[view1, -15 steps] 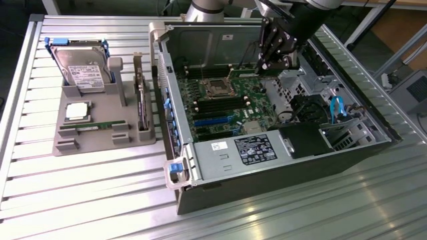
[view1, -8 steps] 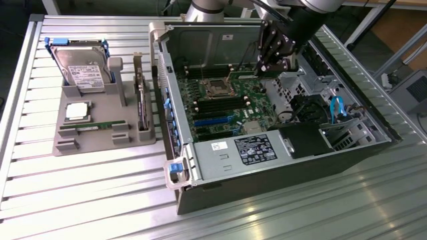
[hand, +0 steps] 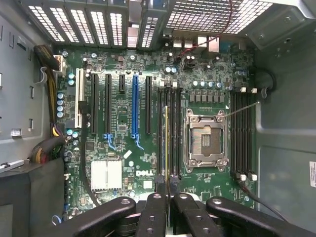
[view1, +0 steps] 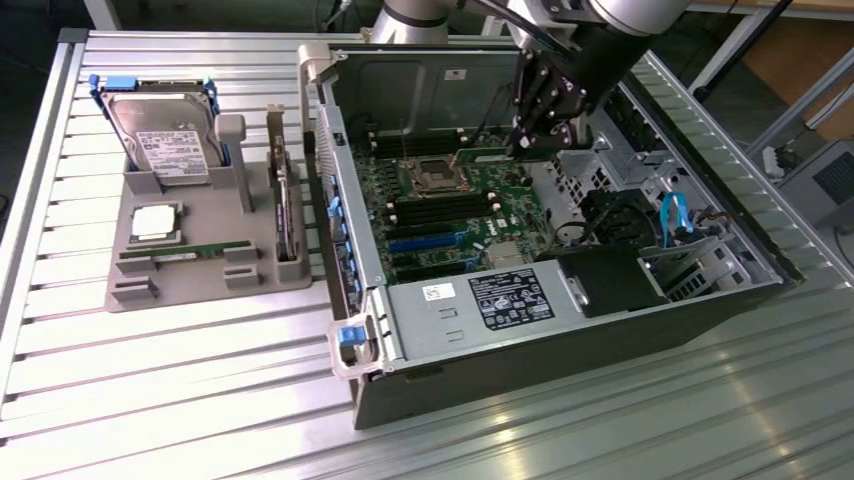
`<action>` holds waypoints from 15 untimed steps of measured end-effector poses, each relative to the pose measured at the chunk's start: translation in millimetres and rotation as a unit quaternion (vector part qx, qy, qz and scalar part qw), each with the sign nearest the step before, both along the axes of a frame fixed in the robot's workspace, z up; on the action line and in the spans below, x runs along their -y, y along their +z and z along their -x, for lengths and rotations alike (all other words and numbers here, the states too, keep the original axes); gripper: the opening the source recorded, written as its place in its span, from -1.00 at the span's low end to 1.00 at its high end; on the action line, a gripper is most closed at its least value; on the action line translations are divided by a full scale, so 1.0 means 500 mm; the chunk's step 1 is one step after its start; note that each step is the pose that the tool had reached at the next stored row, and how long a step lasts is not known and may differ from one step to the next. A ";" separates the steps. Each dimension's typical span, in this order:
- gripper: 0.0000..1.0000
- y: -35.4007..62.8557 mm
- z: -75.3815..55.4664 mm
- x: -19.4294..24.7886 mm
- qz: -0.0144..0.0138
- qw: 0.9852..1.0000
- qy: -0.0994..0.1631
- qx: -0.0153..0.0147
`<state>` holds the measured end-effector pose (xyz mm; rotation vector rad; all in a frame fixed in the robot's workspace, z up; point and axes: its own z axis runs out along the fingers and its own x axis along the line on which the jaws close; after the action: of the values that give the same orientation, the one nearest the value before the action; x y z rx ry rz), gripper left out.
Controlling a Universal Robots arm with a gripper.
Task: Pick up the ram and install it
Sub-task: 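Insert the ram into the slot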
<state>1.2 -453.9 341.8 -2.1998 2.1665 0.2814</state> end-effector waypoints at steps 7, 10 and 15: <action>-0.76 -0.013 0.000 0.0000 0.000 1.000 0.000 0.000; -0.76 -0.019 0.000 0.0000 0.000 1.000 0.000 0.000; -0.76 -0.028 0.000 0.0000 0.000 1.000 0.000 0.000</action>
<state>1.2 -453.9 327.9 -2.2000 2.1666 0.2818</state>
